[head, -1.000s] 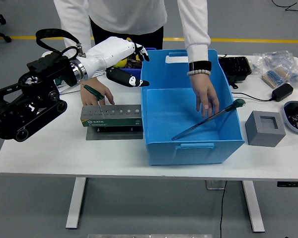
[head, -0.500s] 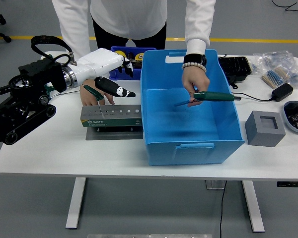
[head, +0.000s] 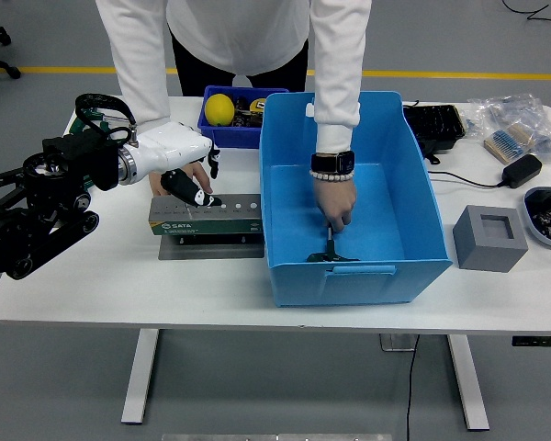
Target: Lift tool from toolbox,place it in box,lift tool from toolbox,place it in box
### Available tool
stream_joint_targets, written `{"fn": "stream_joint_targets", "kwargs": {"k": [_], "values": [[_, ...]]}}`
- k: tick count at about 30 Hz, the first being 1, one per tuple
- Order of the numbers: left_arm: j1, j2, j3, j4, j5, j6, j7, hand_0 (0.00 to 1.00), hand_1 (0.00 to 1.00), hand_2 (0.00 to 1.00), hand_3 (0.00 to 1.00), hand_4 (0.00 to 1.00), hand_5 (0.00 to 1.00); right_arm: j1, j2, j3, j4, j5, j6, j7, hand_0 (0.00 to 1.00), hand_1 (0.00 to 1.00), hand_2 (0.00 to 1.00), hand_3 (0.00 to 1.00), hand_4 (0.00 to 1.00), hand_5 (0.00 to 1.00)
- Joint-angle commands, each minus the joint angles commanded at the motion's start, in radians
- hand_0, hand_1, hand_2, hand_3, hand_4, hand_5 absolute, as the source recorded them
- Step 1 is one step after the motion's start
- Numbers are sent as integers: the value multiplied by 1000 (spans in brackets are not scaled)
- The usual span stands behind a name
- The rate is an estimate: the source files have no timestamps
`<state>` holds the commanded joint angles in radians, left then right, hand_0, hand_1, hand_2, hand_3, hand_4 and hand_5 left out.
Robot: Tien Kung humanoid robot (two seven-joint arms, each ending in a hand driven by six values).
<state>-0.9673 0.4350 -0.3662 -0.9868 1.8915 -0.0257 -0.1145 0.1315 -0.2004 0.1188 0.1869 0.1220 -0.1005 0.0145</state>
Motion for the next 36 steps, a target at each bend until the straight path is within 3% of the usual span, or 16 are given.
{"fn": "stream_joint_targets", "kwargs": {"k": [2, 3, 26, 36], "values": [[-4, 1, 18, 6, 3, -1, 0, 761, 662, 669, 500, 802, 493, 0, 1, 2, 0, -3, -1, -1, 721, 704, 776, 703, 941, 815], [-5, 1, 25, 9, 4, -1, 0, 763, 637, 599, 485, 793, 484, 0, 1, 3, 0, -4, -1, -1, 720, 705, 776, 703, 942, 816], [-28, 5, 112, 64, 92, 22, 10, 761, 605, 580, 458, 798, 496, 9, -2, -13, 0, 22, 1, 4, 720, 704, 776, 701, 941, 817], [-30, 8, 126, 71, 105, 24, 13, 757, 576, 549, 380, 802, 521, 9, -2, -14, -1, 25, 2, 4, 719, 705, 776, 699, 939, 820]]}}
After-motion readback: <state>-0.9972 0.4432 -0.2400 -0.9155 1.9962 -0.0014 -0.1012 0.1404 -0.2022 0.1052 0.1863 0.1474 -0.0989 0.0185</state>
